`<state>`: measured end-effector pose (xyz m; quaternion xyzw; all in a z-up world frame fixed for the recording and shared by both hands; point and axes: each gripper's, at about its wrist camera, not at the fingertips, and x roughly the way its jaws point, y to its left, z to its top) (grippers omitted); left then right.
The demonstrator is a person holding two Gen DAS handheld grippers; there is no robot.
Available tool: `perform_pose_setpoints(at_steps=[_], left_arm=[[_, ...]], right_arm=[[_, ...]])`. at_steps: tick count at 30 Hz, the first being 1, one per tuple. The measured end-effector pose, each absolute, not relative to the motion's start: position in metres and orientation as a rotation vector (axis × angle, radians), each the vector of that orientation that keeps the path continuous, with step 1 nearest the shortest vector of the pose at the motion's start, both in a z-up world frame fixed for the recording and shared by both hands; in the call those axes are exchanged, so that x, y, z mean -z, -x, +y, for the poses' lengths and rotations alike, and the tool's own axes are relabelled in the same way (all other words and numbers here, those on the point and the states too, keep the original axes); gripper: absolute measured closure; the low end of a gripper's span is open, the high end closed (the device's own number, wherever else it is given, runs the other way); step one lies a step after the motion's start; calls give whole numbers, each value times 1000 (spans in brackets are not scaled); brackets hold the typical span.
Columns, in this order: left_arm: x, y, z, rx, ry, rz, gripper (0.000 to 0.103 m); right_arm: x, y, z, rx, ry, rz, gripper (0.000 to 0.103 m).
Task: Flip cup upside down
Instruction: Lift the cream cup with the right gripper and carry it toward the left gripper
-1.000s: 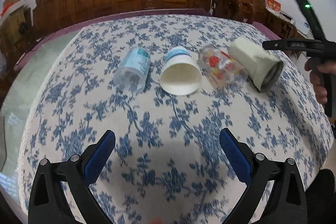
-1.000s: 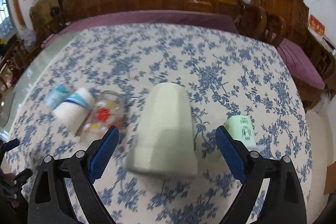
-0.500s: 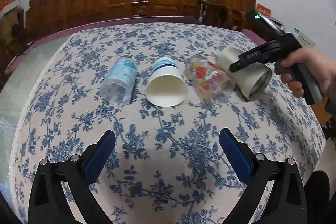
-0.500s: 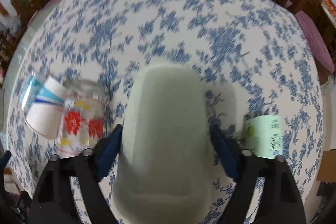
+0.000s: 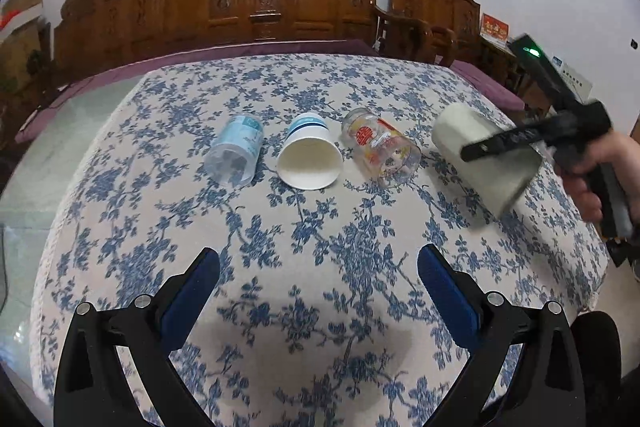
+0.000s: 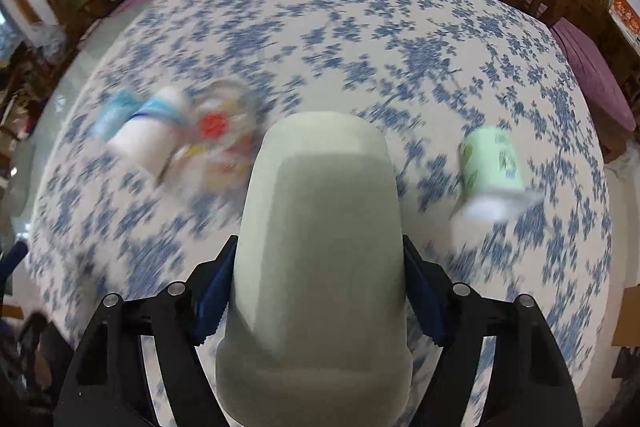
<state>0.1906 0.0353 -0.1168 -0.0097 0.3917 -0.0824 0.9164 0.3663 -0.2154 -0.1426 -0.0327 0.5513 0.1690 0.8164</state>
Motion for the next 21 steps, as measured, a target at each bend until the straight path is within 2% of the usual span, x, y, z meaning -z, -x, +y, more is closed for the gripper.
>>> perform_pose_setpoints(at_steps=[11, 21], left_arm=[[103, -160, 63, 101, 30, 805, 8], [101, -150, 89, 44, 53, 817, 8]], right_arm=[[157, -274, -160, -515, -51, 1172, 24], [181, -263, -118, -515, -23, 1173, 24]])
